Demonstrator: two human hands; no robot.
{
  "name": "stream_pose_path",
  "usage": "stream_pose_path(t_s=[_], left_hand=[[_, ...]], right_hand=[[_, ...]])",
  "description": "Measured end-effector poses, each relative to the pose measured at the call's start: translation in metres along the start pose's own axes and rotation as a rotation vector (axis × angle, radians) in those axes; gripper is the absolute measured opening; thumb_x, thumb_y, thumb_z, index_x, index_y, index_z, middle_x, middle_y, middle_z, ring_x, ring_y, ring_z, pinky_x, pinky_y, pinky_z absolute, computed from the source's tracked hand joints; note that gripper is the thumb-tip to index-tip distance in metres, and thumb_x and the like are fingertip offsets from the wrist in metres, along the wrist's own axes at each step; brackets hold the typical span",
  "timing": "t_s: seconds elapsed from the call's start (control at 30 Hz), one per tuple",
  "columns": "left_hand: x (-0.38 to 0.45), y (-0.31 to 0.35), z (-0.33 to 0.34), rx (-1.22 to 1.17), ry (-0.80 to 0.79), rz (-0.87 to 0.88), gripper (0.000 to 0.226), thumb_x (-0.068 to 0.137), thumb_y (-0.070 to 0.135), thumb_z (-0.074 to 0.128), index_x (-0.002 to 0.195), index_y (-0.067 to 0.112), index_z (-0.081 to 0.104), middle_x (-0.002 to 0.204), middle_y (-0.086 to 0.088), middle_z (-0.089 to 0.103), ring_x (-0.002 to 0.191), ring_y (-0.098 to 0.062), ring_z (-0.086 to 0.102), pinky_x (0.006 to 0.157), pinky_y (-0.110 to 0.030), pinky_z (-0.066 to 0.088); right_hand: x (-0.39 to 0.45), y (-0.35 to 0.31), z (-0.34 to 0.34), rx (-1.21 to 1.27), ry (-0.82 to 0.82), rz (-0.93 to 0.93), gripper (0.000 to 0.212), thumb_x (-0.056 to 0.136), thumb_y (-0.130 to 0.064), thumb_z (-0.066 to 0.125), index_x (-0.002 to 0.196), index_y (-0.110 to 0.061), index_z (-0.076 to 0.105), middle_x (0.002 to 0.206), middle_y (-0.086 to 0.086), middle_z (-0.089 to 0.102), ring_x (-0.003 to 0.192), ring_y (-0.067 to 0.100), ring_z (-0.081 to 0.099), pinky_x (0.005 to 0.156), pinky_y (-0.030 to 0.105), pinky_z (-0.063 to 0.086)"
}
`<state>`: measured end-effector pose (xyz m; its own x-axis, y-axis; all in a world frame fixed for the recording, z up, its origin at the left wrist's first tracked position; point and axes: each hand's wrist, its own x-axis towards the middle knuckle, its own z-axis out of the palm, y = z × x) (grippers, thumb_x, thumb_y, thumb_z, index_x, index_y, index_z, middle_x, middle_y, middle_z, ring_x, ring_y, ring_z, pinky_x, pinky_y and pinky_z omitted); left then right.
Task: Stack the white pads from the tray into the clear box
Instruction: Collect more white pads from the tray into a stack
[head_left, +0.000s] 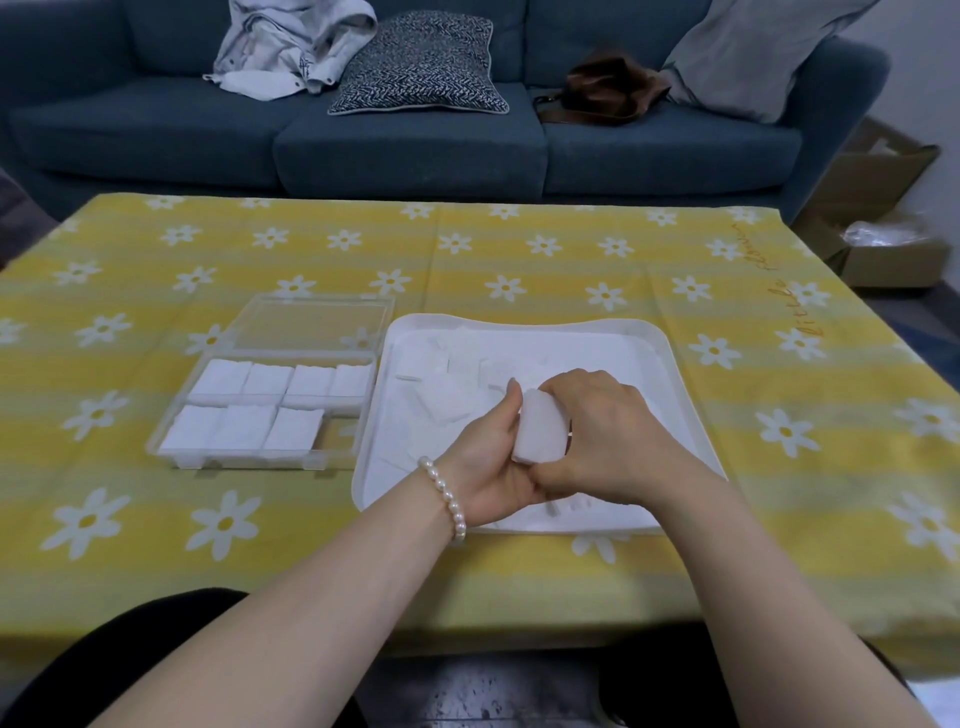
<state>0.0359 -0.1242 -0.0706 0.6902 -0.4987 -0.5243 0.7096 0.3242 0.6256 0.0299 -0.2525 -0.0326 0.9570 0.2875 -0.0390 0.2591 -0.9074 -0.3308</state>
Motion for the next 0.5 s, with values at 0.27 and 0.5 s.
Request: stream_pose_path(t_s=[0.27, 0.5], left_hand=[[0.004, -0.003, 0.0, -0.02, 0.002, 0.028, 0.067, 0.093, 0.064, 0.016, 0.127, 0.022, 0.056, 0.112, -0.006, 0.068, 0.104, -0.027, 0.061, 0.092, -0.042, 0.045], [0.0, 0.001, -0.002, -0.122, -0.067, 0.003, 0.09, 0.08, 0.082, 0.019, 0.103, 0.007, 0.061, 0.079, -0.01, 0.06, 0.068, -0.023, 0.056, 0.066, -0.032, 0.052]], right_hand=[[0.003, -0.001, 0.006, -0.038, -0.013, 0.014, 0.056, 0.06, -0.045, 0.07, 0.109, -0.024, 0.052, 0.1, -0.007, 0.052, 0.099, 0.018, 0.046, 0.086, 0.034, 0.038], [-0.002, 0.007, -0.01, 0.574, -0.075, 0.145, 0.075, 0.071, -0.035, 0.078, 0.136, -0.024, 0.042, 0.126, -0.007, 0.048, 0.112, 0.007, 0.048, 0.091, 0.022, 0.039]])
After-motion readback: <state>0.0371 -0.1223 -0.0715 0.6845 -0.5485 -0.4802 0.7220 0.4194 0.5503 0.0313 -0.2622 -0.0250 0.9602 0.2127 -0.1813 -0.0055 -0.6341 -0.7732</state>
